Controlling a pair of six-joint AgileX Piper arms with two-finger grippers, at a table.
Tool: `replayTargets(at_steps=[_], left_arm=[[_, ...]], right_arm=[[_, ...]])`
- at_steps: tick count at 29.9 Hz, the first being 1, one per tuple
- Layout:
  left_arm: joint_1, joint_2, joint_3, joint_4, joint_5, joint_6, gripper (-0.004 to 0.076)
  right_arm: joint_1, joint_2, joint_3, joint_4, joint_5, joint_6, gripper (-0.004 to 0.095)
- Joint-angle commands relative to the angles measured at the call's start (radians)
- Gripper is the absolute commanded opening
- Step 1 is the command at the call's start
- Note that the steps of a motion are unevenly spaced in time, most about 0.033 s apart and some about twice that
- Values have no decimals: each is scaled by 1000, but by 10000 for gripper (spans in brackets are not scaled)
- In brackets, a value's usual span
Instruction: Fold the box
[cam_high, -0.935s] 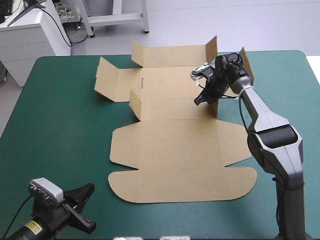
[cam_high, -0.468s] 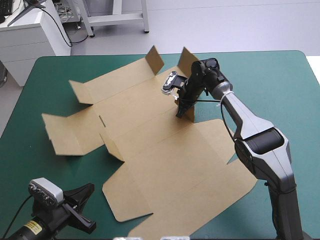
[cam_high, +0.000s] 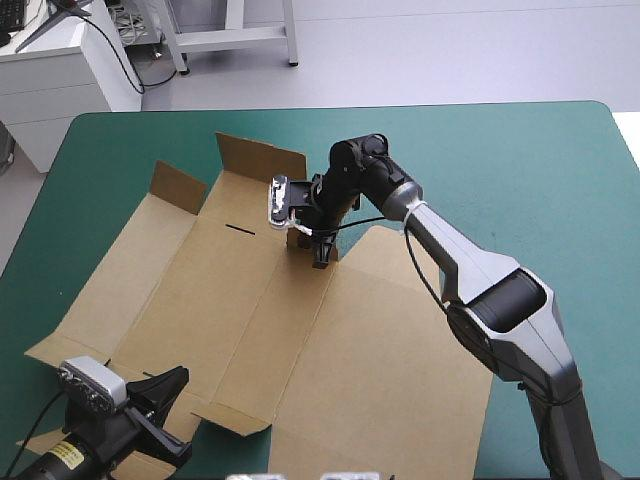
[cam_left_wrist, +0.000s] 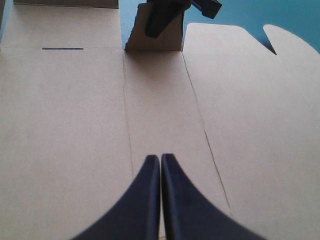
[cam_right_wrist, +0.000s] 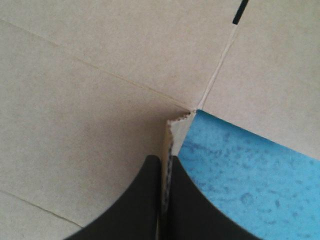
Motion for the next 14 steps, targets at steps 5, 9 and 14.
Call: replayTargets(at_steps=[5, 9, 14], left_arm=[[-5, 21, -23, -47, -56, -9, -8], [-5, 21, -23, -47, -56, -9, -8], [-5, 21, -23, -47, -55, -9, -8]], right_arm=[[-1, -99, -33, 31, 11, -77, -19], [-1, -99, -33, 31, 11, -97, -19], [-10, -99, -33, -21, 11, -135, -19]])
